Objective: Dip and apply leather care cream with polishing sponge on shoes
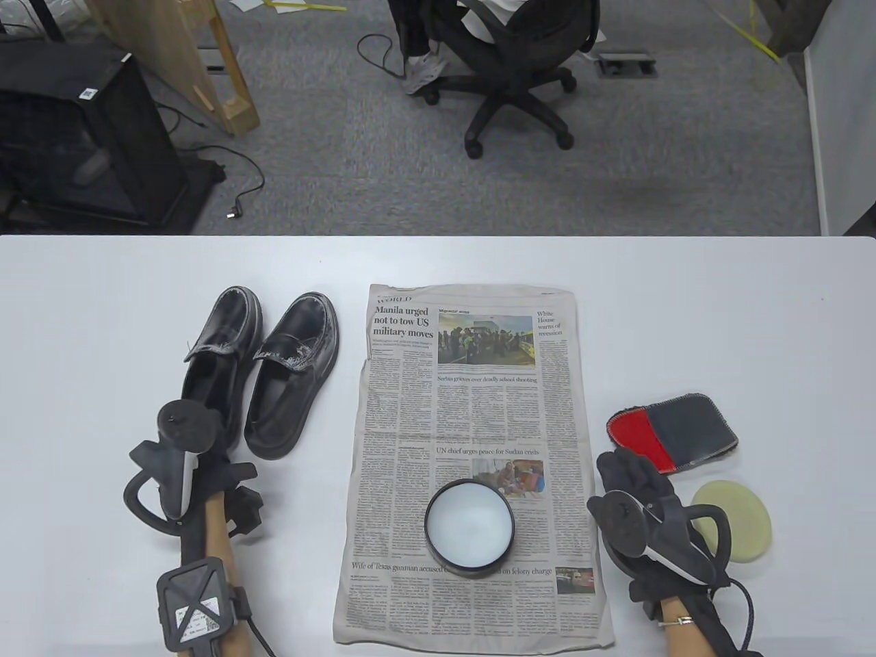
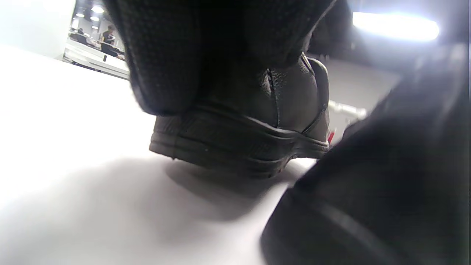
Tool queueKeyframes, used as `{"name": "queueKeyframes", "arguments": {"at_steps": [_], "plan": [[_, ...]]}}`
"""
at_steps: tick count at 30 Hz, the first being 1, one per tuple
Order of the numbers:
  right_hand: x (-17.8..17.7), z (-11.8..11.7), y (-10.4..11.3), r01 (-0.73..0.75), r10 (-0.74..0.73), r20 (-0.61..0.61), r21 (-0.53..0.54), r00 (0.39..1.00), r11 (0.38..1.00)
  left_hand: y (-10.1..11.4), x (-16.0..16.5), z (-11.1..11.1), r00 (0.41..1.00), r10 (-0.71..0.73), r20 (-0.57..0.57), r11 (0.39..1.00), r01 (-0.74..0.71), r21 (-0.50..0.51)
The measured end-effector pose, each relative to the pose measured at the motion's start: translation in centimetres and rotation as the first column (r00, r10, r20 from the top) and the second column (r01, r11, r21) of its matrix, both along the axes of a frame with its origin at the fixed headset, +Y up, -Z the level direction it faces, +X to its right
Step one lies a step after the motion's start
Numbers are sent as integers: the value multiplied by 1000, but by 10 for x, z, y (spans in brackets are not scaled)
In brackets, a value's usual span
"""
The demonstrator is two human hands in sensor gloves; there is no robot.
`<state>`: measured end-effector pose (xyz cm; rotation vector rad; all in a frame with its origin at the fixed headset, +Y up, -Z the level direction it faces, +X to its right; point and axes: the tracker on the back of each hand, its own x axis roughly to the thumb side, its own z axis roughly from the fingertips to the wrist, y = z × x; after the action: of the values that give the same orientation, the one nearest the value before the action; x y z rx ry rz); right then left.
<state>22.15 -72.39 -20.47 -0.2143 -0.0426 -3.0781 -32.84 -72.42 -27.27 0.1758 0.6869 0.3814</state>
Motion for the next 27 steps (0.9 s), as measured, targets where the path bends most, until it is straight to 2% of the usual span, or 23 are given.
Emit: {"name": "queueKeyframes", "arguments": {"at_steps": [4, 6, 9, 11, 13, 15, 17, 22, 27], "plan": [[1, -1, -1, 4, -4, 5, -9, 1000, 1000, 23, 10, 4, 995, -63, 71, 993, 56, 102], [2, -2, -2, -1, 1, 14, -11, 1000, 1000, 34, 18, 6, 990, -29, 141, 984, 3, 177], [7, -4, -4, 3, -2, 38, -19, 999, 1000, 47, 37, 5, 950, 13, 311, 964, -94, 247], [10, -5, -5, 11, -10, 48, -26, 999, 1000, 50, 52, 3, 908, 21, 418, 959, -137, 250], [12, -6, -6, 14, -12, 58, -31, 998, 999, 48, 69, -1, 851, 41, 524, 958, -182, 221], [15, -6, -6, 23, -21, 71, -30, 997, 999, 43, 92, -7, 754, 69, 653, 966, -214, 146], [18, -7, -6, 34, -31, 85, -29, 996, 999, 37, 109, -11, 678, 60, 732, 978, -185, 91], [25, -11, -9, 56, -51, 115, -45, 992, 997, 24, 144, -15, 541, 77, 837, 994, -103, -25], [30, -21, -12, 83, -74, 161, -47, 984, 995, 1, 170, -22, 453, 127, 882, 992, -57, -114]]}}
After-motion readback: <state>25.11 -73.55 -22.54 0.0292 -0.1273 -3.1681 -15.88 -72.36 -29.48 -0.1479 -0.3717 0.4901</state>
